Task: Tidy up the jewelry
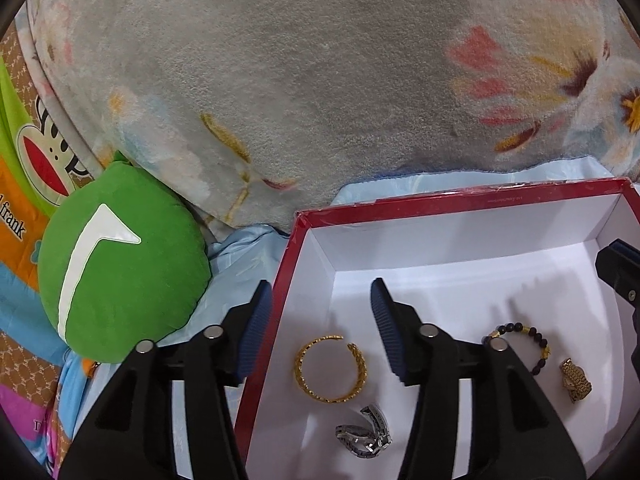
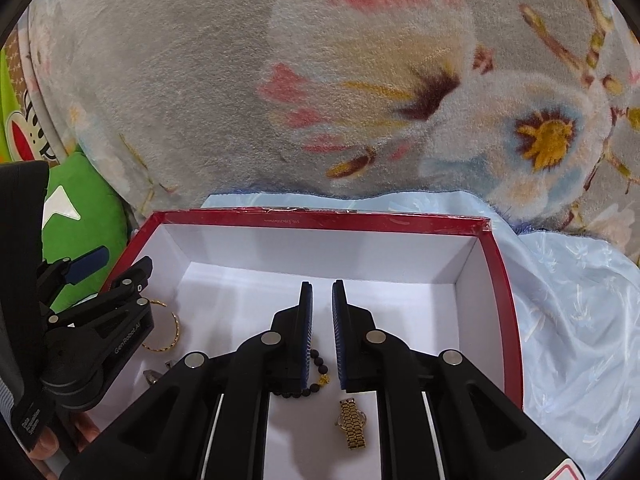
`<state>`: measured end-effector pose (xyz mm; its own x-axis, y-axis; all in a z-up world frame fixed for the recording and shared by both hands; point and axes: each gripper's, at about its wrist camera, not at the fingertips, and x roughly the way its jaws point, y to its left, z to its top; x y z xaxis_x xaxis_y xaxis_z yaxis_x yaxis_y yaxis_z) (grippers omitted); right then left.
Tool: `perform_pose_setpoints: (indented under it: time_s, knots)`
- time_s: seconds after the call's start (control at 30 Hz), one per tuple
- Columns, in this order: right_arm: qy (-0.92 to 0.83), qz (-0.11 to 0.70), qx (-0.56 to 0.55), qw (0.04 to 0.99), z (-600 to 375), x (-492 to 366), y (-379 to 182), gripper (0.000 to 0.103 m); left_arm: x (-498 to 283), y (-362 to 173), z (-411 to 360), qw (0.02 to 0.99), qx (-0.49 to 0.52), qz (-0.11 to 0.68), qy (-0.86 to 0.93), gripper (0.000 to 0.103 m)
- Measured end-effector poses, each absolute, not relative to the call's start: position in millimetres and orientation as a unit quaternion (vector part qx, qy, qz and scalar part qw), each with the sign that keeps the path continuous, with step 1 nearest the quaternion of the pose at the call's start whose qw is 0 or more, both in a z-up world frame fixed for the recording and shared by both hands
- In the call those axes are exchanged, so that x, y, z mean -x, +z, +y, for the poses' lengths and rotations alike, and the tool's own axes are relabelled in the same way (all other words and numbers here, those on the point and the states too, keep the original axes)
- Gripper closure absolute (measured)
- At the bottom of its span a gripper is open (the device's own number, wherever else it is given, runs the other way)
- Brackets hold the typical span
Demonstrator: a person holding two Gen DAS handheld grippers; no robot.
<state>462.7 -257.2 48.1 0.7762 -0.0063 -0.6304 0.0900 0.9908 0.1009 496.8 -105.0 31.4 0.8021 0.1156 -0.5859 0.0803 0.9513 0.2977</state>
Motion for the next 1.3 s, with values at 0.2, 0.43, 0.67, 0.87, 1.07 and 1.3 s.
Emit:
perform_pose_setpoints:
  time_s: [0.2,0.43,0.67,0.87,1.07,1.3]
  knots:
    - [-0.025,0.333,-0.059,0.941,-256.3,-462.3,47.7,0.092,-494.0,33.0,-107.9,0.938,-0.159,0.308,-0.011,0.035]
    - [-0.020,0.305,-0.066,0.950,-261.4,-448.2,58.7,0.092,-479.3,43.5,-102.3,0.945,-0.142,0.293,-0.019,0.035]
    - [-0.009,0.279,-0.092,0.956,-266.8,-385.3,80.8,0.091,-430.3,85.8,-66.1,0.955,-0.107,0.276,-0.033,0.034]
    - [0.028,0.249,-0.091,0.964,-245.2,-287.6,107.4,0.087,-361.8,106.2,-20.0,0.954,-0.073,0.287,-0.047,0.031]
    - [0.067,0.236,-0.089,0.965,-214.8,-166.3,115.3,0.077,-274.4,95.9,13.5,0.946,-0.063,0.312,-0.066,0.031]
    - [0.086,0.267,-0.083,0.956,-174.5,-40.5,84.9,0.076,-180.9,68.3,32.4,0.934,-0.044,0.343,-0.095,0.031]
